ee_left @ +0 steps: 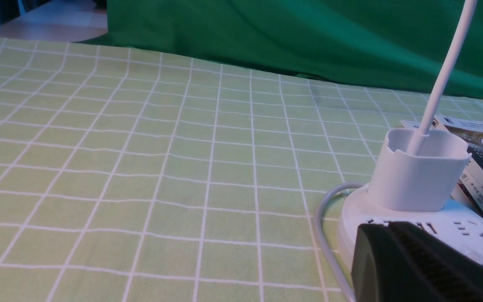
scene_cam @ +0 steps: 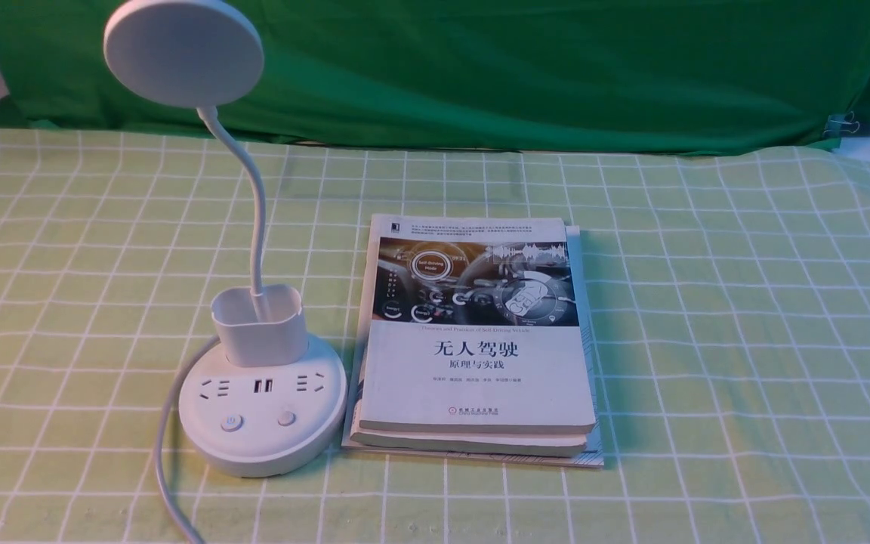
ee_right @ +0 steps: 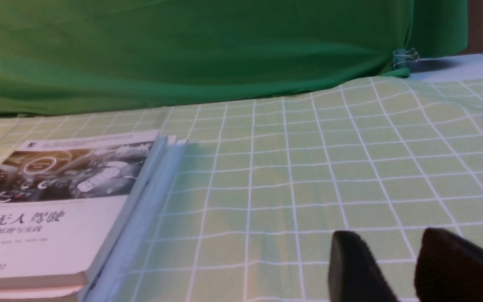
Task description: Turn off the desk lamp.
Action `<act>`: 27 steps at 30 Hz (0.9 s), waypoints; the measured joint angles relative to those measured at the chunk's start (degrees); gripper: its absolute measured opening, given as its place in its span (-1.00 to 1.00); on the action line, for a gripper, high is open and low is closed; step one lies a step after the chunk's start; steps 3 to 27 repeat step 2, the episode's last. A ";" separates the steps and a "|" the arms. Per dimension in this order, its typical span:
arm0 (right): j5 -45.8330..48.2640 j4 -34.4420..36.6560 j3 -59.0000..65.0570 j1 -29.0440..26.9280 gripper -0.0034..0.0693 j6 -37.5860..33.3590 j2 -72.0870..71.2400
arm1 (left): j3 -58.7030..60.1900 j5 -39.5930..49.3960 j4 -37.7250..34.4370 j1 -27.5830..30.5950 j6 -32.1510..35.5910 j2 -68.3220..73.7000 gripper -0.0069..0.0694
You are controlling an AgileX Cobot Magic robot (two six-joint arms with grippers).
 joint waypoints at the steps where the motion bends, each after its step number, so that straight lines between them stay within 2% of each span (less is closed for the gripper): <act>1: 0.00 0.00 0.00 0.00 -0.25 -0.05 0.00 | 0.00 0.00 0.00 0.00 0.00 0.00 -0.81; 27: 0.00 0.00 0.00 0.00 -0.25 0.08 0.00 | 0.00 0.00 0.00 0.00 0.00 0.00 -0.81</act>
